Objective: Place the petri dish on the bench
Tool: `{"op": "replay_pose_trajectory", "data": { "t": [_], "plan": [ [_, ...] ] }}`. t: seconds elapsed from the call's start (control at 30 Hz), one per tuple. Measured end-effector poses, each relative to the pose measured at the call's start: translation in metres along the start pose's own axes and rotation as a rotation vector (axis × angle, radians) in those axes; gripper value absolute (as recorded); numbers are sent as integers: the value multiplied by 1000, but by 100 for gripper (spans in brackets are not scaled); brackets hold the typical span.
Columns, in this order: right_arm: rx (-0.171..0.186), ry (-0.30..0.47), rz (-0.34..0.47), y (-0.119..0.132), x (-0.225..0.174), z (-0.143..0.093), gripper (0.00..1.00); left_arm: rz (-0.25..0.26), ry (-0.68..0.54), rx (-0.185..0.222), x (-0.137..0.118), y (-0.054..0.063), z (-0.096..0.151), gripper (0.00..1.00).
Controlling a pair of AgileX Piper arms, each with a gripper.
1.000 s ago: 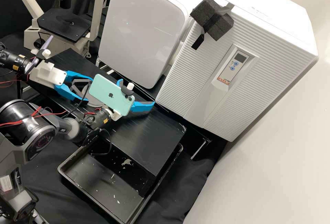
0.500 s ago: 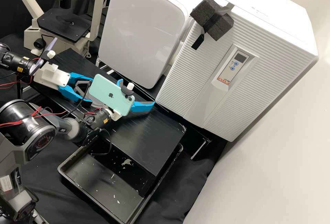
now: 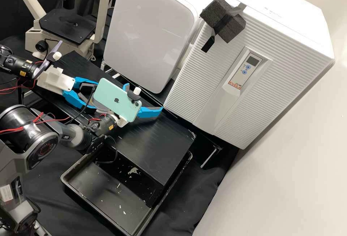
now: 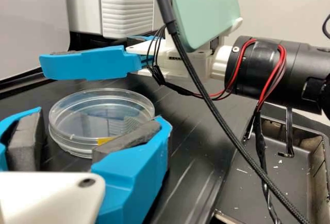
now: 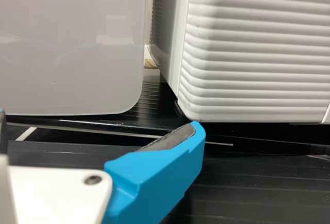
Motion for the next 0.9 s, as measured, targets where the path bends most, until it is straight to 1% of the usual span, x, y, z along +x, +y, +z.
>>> {"op": "replay_pose_trajectory", "data": {
  "t": [0.13, 0.23, 0.33, 0.37, 0.4, 0.5, 0.6, 0.63, 0.7, 0.73, 0.77, 0.8, 0.87, 0.9],
  "plan": [
    [0, 0, 0, 0, 0, 0, 100, -1, 3, 3, -2, 0, -1, 100],
    [0, 0, 0, 0, 0, 0, 100, 0, 17, 5, -11, 1, -2, 100],
    [0, 0, 0, 0, 0, 0, 100, 30, 71, 46, -28, 3, -3, 100],
    [0, 0, 0, 0, 0, 0, 100, 54, 109, 93, -40, 5, -4, 100],
    [0, 0, 0, 0, 0, 0, 100, 67, 126, 110, -45, 6, -5, 100],
    [0, 0, 0, 0, 0, 0, 100, 173, 222, 183, -74, 15, -6, 100],
    [0, 0, 0, 0, 0, 0, 100, 269, 322, 248, -96, 18, -7, 100],
    [0, 0, 0, 0, 0, 0, 100, 299, 351, 261, -101, 18, -7, 100],
    [0, 0, 0, 0, 0, 0, 100, 362, 417, 276, -112, 17, -8, 100],
    [0, 0, 0, 0, 0, 0, 100, 381, 438, 289, -116, 16, -8, 100],
    [0, 0, 0, 0, 0, 0, 100, 407, 462, 290, -121, 13, -10, 100],
    [0, 0, 0, 0, 0, 0, 100, 416, 472, 290, -124, 12, -11, 100],
    [0, 0, 0, 0, 0, 0, 100, 451, 511, 274, -130, 9, -15, 100],
    [0, 0, 0, 0, 0, 0, 100, 461, 537, 261, -133, 8, -19, 100]
  ]
}}
